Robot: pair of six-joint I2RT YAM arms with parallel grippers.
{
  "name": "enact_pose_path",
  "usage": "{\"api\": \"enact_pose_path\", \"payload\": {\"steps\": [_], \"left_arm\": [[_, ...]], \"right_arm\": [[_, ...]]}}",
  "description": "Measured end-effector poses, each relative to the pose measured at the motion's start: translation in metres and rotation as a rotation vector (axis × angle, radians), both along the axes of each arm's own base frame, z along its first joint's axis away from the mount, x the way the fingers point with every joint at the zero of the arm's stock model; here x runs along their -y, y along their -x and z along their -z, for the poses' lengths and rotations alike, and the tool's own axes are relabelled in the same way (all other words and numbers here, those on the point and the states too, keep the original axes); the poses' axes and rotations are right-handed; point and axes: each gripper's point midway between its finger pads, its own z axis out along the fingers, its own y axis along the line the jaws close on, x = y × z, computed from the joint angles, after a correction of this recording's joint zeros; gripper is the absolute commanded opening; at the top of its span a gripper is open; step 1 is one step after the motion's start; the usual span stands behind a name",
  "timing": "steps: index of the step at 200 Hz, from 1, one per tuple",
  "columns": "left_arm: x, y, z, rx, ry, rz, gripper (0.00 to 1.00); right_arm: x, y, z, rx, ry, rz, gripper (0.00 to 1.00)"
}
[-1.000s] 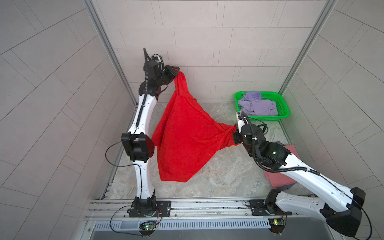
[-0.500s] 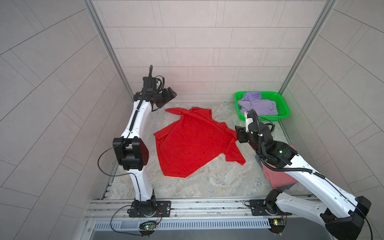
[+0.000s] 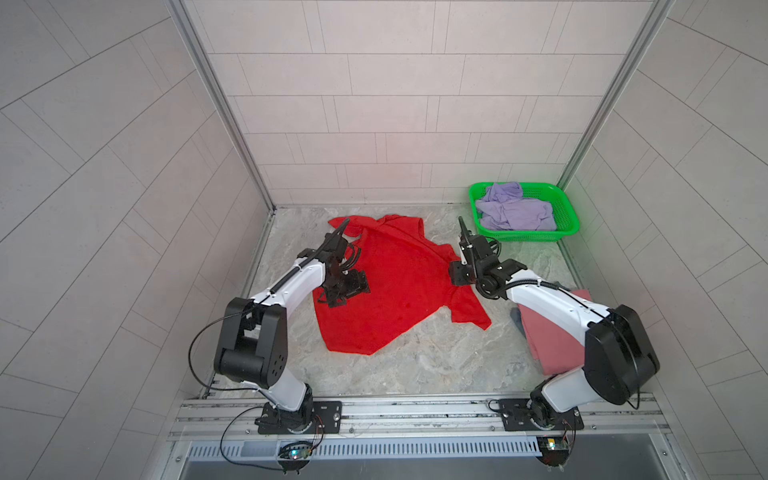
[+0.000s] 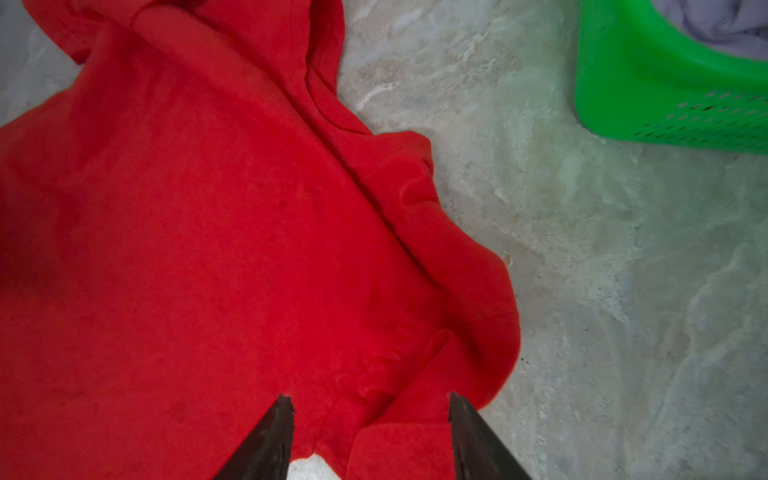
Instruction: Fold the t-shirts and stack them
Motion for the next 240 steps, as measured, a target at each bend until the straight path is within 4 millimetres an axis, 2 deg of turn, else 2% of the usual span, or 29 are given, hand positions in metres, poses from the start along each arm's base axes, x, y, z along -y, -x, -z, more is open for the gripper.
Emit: {"api": "enact_pose_path", "payload": {"steps": [41,61,77,117,164,187,198,212,226,240], "left_arm": [[0.003,-0.022,0.015,0.039,0.004,-0.03,0.87],[0.004,-0.03,0.034,0.02,-0.003,-0.038,0.87],[0.006,-0.036,0.049,-0.012,-0.008,-0.035,0.87],[0.017,-0.096,0.045,0.06,-0.019,0.011,0.87],[0.033,-0.18,0.041,0.14,-0.018,0.075,0.87],[0.037,-0.213,0.037,0.169,-0.038,0.107,0.86],[0.034,-0.215,0.036,0.168,-0.055,0.119,0.86],[0.029,-0.207,0.027,0.156,-0.076,0.132,0.86],[0.02,-0.195,0.013,0.157,-0.1,0.133,0.86],[0.006,-0.172,-0.006,0.156,-0.115,0.118,0.86]], "right_arm": [[-0.003,-0.02,0.047,-0.127,-0.054,0.023,0.51],[0.001,-0.018,0.073,-0.196,-0.056,0.034,0.51],[0.002,-0.012,0.085,-0.229,-0.055,0.035,0.5],[0.002,-0.001,0.097,-0.262,-0.077,0.046,0.49],[-0.007,0.005,0.097,-0.215,-0.155,0.074,0.48],[-0.016,0.01,0.094,-0.207,-0.177,0.074,0.49],[-0.015,0.015,0.092,-0.217,-0.182,0.082,0.5],[-0.009,0.02,0.082,-0.216,-0.18,0.098,0.52],[0.001,0.016,0.058,-0.168,-0.182,0.127,0.54],[0.01,0.007,0.028,-0.09,-0.196,0.15,0.57]]}}
